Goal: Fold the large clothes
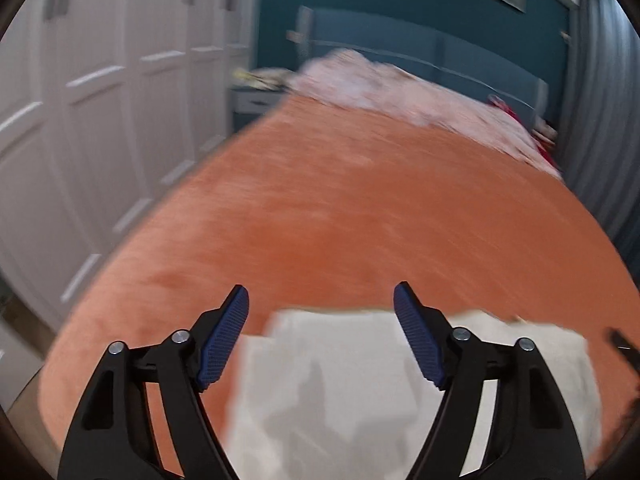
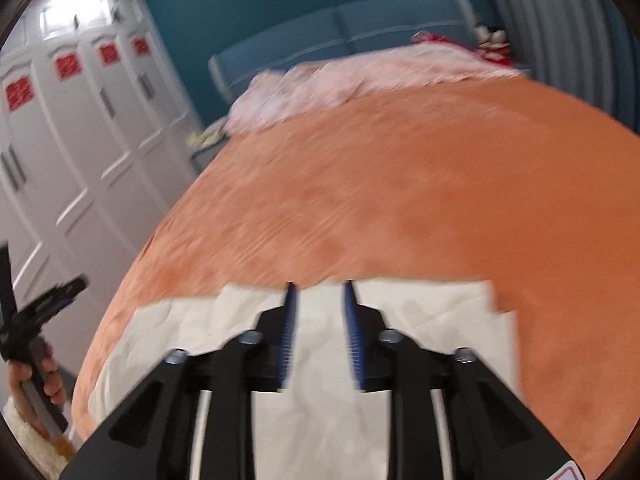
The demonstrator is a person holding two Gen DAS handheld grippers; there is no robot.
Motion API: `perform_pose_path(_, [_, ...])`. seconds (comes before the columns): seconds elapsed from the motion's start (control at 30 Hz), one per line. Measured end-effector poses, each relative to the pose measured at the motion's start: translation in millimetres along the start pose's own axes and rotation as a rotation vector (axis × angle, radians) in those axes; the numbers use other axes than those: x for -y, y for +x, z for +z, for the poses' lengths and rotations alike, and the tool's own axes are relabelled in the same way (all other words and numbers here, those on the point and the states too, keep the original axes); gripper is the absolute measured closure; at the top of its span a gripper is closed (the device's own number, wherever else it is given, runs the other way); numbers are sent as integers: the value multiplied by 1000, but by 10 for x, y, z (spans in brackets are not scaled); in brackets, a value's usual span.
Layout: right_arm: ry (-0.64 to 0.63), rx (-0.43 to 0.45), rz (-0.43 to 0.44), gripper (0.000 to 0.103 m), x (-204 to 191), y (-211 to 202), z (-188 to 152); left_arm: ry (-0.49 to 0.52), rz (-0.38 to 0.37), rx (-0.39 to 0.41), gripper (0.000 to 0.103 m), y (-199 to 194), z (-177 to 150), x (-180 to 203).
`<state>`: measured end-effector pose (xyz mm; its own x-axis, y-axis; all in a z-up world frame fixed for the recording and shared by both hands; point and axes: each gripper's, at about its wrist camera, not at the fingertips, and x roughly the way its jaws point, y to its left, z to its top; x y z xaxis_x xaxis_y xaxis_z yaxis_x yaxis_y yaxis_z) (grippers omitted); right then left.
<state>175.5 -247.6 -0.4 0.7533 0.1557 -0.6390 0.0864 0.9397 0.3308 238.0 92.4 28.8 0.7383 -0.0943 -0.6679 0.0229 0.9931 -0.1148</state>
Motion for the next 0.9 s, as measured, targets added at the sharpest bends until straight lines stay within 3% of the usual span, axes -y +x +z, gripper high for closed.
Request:
perform_pose_path(0.07, [-25,-41,14,99,-169,224,-53,40,-68,-68,42,203,-90,300])
perform_pose_path(0.2, [-66,-129,29,101,-411,664,-107,112,-129,-188,53,695,-325,779])
perform_pose_path(0.4, [-181,-259,-22,101,-515,1191,-342,158,-84,-274,56,1318,-578,992])
perform_pose_path(0.57, [-105,-298,-25,103,-284,1454,-443,155,-64,-267,56,1520,-666,963])
perform_pose_path(0.9, [-90,-264,-36,103,-280,1587,-492,180,-35,-231,54,1593,-783,1063])
